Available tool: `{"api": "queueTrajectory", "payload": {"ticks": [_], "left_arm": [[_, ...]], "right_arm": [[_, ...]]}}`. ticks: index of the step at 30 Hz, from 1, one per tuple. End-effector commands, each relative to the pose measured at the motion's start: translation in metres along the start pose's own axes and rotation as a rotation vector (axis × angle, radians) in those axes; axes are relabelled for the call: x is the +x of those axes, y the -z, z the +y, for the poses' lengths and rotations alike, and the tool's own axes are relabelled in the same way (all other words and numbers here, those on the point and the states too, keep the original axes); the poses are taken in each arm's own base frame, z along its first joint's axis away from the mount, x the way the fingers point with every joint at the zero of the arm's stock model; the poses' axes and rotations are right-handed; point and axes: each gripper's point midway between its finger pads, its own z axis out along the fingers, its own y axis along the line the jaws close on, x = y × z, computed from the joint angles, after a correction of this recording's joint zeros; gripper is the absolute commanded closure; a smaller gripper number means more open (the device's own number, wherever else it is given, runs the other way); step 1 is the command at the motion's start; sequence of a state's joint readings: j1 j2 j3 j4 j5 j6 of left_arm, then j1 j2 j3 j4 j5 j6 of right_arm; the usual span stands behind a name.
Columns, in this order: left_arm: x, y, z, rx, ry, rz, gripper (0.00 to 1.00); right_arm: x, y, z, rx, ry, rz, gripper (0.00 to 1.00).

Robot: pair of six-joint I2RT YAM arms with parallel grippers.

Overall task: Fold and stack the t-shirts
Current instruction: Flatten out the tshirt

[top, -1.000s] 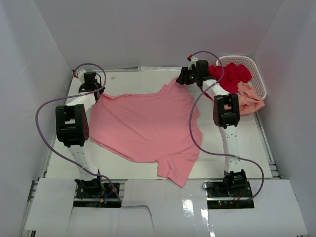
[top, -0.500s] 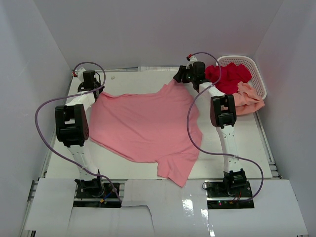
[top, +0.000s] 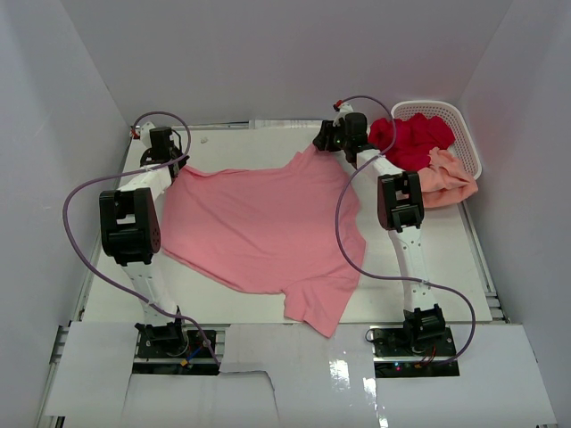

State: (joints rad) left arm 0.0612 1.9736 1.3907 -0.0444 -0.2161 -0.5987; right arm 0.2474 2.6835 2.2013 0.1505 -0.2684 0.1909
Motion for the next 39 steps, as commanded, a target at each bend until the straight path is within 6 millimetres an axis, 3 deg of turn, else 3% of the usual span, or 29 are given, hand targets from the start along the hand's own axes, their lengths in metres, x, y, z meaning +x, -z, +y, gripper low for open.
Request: {"api": "queueTrajectory", "payload": {"ticks": [1, 9, 13, 18, 24, 36, 39], "left_arm": [[-0.018, 0.007, -0.016, 0.044, 0.006, -0.036, 1.0], [-0.015, 0.009, -0.014, 0.043, 0.003, -0.033, 1.0], [-0.015, 0.008, -0.013, 0.04, 0.003, -0.033, 1.0], [-0.017, 0.009, -0.014, 0.045, 0.004, -0.037, 1.0], [-0.017, 0.011, -0.014, 0.043, 0.003, -0.038, 1.0], [-0.019, 0.012, -0.013, 0.041, -0.005, -0.044, 1.0], [-0.018, 0.011, -0.012, 0.035, -0.008, -0.042, 1.0]], "right_arm": [[-0.01, 0.008, -0.002, 0.042, 0.028, 0.015, 0.44], [-0.012, 0.013, 0.0, 0.039, 0.021, 0.025, 0.49], [0.0, 0.013, -0.001, 0.039, 0.014, 0.068, 0.54], [0.005, 0.017, 0.003, 0.018, 0.024, 0.097, 0.47], [0.019, 0.022, 0.001, 0.034, 0.02, 0.165, 0.49], [0.023, 0.022, 0.001, 0.03, 0.013, 0.192, 0.92], [0.021, 0.021, 0.0, 0.038, 0.006, 0.179, 0.92]]}}
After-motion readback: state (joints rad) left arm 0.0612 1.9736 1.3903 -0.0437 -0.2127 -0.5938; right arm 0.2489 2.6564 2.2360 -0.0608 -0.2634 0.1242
